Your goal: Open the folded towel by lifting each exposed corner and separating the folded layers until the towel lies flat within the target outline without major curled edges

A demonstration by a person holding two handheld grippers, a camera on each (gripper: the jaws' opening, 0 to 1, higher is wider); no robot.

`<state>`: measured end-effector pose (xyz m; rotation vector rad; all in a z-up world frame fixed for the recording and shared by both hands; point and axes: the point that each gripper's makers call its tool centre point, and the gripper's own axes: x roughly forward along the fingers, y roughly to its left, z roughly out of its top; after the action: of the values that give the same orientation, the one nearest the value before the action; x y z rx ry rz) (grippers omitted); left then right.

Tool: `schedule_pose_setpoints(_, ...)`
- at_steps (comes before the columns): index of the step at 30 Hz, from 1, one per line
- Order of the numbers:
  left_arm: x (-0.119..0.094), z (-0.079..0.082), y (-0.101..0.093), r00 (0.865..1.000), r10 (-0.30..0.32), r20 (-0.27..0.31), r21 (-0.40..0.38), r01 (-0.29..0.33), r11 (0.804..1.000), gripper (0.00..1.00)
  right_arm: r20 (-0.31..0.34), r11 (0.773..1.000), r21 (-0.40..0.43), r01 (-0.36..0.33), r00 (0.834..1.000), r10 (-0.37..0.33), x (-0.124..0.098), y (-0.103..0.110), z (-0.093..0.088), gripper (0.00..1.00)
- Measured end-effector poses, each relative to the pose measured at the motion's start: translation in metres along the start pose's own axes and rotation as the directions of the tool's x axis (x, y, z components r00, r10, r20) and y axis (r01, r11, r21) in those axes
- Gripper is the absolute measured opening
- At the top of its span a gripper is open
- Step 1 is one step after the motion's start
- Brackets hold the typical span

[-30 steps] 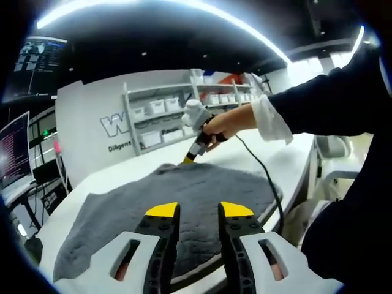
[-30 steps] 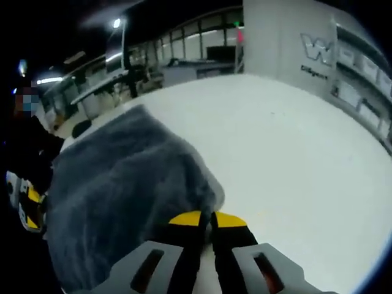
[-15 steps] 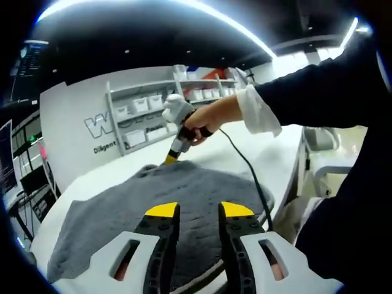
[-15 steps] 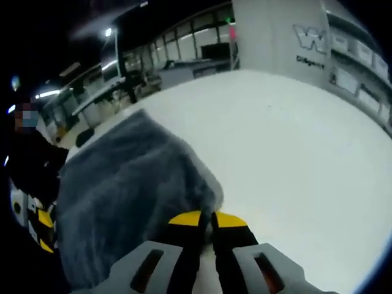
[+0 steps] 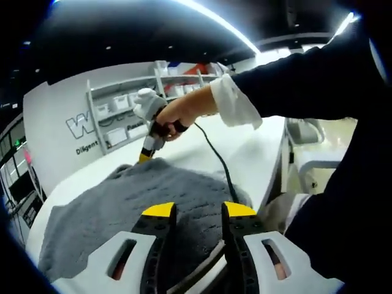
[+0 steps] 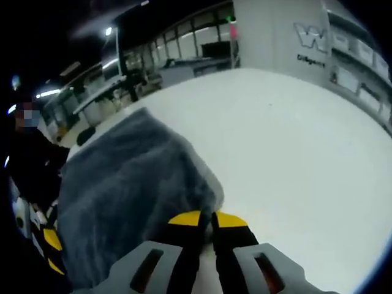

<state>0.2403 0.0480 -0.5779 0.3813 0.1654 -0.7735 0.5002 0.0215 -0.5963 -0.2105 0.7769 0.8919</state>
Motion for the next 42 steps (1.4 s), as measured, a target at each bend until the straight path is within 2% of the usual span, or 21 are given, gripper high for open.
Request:
schedule_pose_setpoints(4,0.002,-0.001,-0.004,1.000,-0.001,-0.016,0.043,0.002,0.999,0.29,0.002,1.000,0.007,-0.002,1.000,0.002,0.000,0.002,-0.003,0.03)
schedule_pose_setpoints(13,0.003,0.003,-0.014,0.999,-0.026,-0.022,0.071,0.027,0.997,0.31,0.014,0.999,0.033,-0.016,1.000,0.016,0.000,0.002,-0.006,0.03)
schedule_pose_setpoints(16,0.000,-0.002,-0.005,0.999,-0.037,-0.013,0.059,0.037,0.998,0.32,0.021,0.999,0.045,-0.022,1.000,0.021,-0.001,0.003,-0.007,0.03)
schedule_pose_setpoints(27,0.009,0.003,-0.021,0.996,-0.084,0.000,0.016,0.084,0.996,0.35,0.041,0.996,0.076,-0.038,0.999,0.035,0.000,0.000,-0.005,0.03)
schedule_pose_setpoints(35,0.017,0.001,-0.028,0.995,-0.091,-0.045,0.030,0.092,0.995,0.35,0.041,0.997,0.071,-0.034,0.999,0.031,-0.001,0.002,-0.006,0.03)
schedule_pose_setpoints(42,0.023,0.003,-0.029,0.995,-0.085,-0.059,0.025,0.087,0.996,0.36,0.040,0.998,0.061,-0.029,0.999,0.026,-0.002,0.001,-0.008,0.03)
